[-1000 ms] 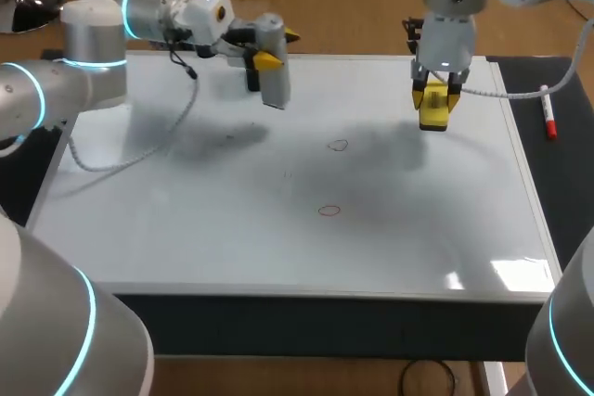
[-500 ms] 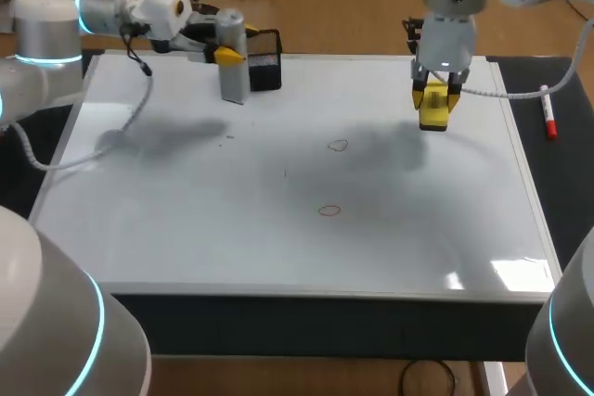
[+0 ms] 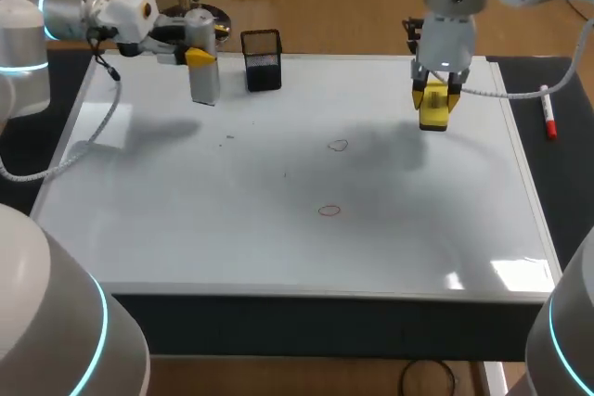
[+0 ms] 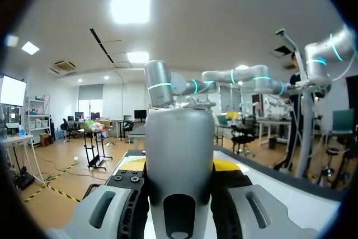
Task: Pick up the inspection probe, press it on each red-marked spot on the whiteboard one by one, put down the probe, pick up the eraser, and wipe off all the red marks.
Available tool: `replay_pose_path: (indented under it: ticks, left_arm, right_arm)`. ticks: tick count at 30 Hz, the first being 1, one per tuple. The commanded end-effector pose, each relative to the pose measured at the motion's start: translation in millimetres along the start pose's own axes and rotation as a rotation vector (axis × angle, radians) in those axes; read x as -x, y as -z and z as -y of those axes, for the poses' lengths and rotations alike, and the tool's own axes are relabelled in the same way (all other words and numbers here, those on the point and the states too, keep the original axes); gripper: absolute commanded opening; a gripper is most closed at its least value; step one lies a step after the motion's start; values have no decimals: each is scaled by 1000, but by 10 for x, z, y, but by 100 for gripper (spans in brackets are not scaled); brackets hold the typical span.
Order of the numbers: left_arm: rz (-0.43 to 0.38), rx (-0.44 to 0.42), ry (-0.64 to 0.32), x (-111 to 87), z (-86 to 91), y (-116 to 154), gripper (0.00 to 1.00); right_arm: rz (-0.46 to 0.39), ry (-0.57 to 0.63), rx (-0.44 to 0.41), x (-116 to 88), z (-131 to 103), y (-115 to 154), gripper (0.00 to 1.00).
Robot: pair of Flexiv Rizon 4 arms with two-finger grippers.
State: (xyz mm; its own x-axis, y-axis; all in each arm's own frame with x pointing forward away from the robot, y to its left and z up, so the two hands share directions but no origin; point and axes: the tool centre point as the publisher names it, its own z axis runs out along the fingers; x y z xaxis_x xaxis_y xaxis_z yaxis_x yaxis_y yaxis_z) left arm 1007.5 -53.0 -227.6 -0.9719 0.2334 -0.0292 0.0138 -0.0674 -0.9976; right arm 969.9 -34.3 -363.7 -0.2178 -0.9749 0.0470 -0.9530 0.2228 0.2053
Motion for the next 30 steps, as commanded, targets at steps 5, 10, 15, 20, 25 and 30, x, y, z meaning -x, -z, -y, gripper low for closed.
replay_pose_path:
  ticks: [5,10,15,20,25,30]
  left_arm:
    - [213,7,-9,-89,62,61,0]
    - [211,5,-7,-96,60,38,0]
    - [211,5,-7,-96,60,38,0]
    - [211,5,-7,-96,60,38,0]
    - [211,5,-7,-96,60,38,0]
    - [211,5,-7,-96,60,38,0]
  right_arm:
    - [-3,2,-3,-11,-2,14,0]
    - [-3,2,-3,-11,-2,14,0]
    - [-3,2,-3,-11,-2,14,0]
    - [-3,2,-3,-11,-2,14,0]
    - [-19,42,-5,72,42,78,0]
    - [-51,132,-24,315,1,160,0]
